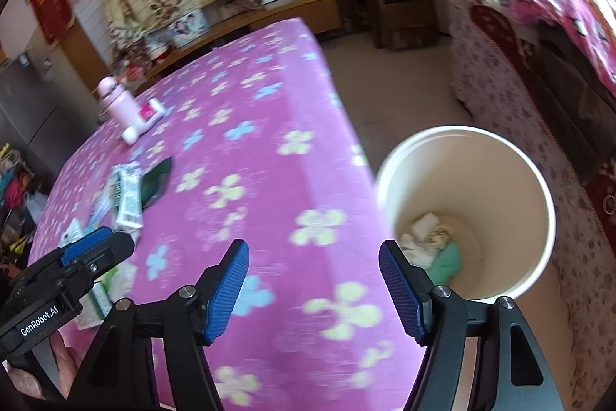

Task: Collect trash
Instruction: 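Move both tools back over the remaining trash on the table, then grasp the milk carton with the right gripper while the left gripper grasps the white snack wrapper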

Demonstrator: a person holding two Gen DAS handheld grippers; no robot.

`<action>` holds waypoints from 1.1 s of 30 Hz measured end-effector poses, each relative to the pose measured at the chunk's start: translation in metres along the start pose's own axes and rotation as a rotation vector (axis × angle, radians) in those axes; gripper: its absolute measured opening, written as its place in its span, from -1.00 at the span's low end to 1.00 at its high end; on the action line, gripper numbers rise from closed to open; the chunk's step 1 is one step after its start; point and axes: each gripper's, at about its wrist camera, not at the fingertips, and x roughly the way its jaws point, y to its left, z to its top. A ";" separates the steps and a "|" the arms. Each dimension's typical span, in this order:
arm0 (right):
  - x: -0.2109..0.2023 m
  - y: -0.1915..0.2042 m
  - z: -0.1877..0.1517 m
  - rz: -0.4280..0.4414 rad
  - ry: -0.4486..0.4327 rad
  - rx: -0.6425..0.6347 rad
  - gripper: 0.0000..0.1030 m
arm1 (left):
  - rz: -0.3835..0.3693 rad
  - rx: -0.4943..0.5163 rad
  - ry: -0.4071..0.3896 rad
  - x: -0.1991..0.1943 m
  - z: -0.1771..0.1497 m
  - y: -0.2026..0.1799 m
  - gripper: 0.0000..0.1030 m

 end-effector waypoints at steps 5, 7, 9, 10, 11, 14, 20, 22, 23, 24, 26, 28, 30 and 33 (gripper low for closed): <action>0.010 0.041 -0.002 0.050 0.026 -0.048 0.34 | 0.052 -0.099 0.019 -0.026 -0.016 0.072 0.11; 0.017 0.061 -0.004 0.072 0.041 -0.074 0.35 | 0.084 -0.139 0.022 -0.035 -0.023 0.101 0.12; 0.025 0.081 -0.005 0.093 0.058 -0.100 0.35 | 0.116 -0.174 0.023 -0.045 -0.031 0.128 0.12; 0.030 0.094 -0.006 0.111 0.066 -0.118 0.35 | 0.130 -0.193 0.020 -0.050 -0.035 0.141 0.12; 0.033 0.103 -0.006 0.125 0.071 -0.132 0.36 | 0.146 -0.217 0.017 -0.055 -0.040 0.155 0.12; 0.047 0.135 -0.005 0.156 0.085 -0.185 0.38 | 0.163 -0.276 0.011 -0.061 -0.050 0.185 0.21; 0.073 0.188 0.001 0.196 0.105 -0.290 0.42 | 0.104 -0.396 0.022 -0.049 -0.067 0.215 0.26; 0.082 0.200 0.004 0.191 0.108 -0.319 0.42 | 0.102 -0.410 0.024 -0.041 -0.068 0.216 0.26; 0.086 0.206 0.005 0.188 0.108 -0.330 0.42 | 0.098 -0.414 0.028 -0.038 -0.067 0.217 0.26; 0.089 0.210 0.007 0.186 0.108 -0.342 0.42 | 0.092 -0.417 0.031 -0.035 -0.064 0.218 0.26; 0.096 0.217 0.012 0.173 0.106 -0.367 0.43 | 0.088 -0.414 0.037 -0.027 -0.059 0.217 0.26; 0.102 0.223 0.015 0.157 0.097 -0.388 0.43 | 0.101 -0.399 0.039 -0.022 -0.054 0.214 0.26; 0.110 0.228 0.019 0.146 0.100 -0.402 0.43 | 0.125 -0.380 0.033 -0.017 -0.047 0.211 0.26; 0.124 0.237 0.022 0.132 0.116 -0.421 0.43 | 0.146 -0.355 0.023 -0.011 -0.040 0.208 0.26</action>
